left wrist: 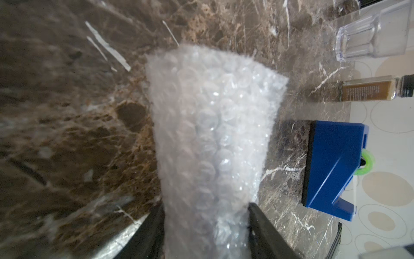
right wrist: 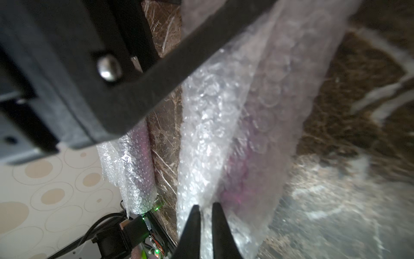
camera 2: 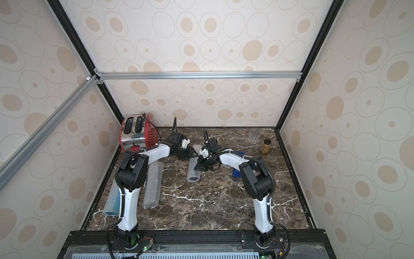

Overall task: Wrap wine bottles in bubble wrap
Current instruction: Wrap the wine bottle in bubble wrap, then adjust the Tape Cutter at the center of the board.

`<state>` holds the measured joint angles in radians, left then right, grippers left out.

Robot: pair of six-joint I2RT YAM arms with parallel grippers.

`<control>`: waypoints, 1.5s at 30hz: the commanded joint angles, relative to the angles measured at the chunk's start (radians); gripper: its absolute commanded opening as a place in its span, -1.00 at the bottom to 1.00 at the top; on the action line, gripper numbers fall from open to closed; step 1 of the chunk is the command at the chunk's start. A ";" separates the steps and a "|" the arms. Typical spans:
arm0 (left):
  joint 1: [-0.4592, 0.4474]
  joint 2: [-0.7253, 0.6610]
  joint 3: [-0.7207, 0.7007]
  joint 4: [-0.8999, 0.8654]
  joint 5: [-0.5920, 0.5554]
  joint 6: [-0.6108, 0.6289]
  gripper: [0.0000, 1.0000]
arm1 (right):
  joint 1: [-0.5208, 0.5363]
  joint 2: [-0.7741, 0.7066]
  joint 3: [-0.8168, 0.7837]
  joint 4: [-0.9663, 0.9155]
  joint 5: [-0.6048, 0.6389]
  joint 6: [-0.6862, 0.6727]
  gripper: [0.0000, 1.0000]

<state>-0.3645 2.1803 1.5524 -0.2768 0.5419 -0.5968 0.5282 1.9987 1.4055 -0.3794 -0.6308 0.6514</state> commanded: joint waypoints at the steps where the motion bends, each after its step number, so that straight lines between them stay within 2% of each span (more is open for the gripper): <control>1: 0.006 0.005 -0.046 -0.068 -0.037 0.031 0.08 | -0.048 -0.114 -0.025 -0.096 0.056 -0.048 -0.55; 11: 0.007 0.001 -0.052 -0.060 -0.037 0.038 0.02 | -0.298 -0.311 -0.045 -0.367 0.189 -0.199 -0.20; 14: 0.004 0.009 -0.058 -0.053 -0.031 0.031 0.02 | -0.380 -0.330 -0.067 -0.381 0.154 -0.235 -0.12; 20: 0.004 -0.002 -0.068 -0.051 -0.032 0.030 0.02 | -0.518 -0.318 -0.132 -0.367 0.053 -0.283 -0.12; 27: -0.003 -0.020 -0.083 -0.044 -0.030 0.025 0.02 | -0.608 -0.300 -0.208 -0.315 -0.022 -0.309 -0.13; 34: -0.009 -0.017 -0.086 -0.049 -0.037 0.029 0.02 | -0.643 -0.253 -0.233 -0.267 -0.075 -0.322 -0.27; 45: -0.015 -0.022 -0.086 -0.056 -0.045 0.048 0.01 | -0.691 -0.287 -0.292 -0.262 -0.053 -0.340 -0.17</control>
<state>-0.3725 2.1540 1.4963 -0.2184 0.5426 -0.5858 -0.1532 1.7424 1.1400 -0.6331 -0.6849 0.3382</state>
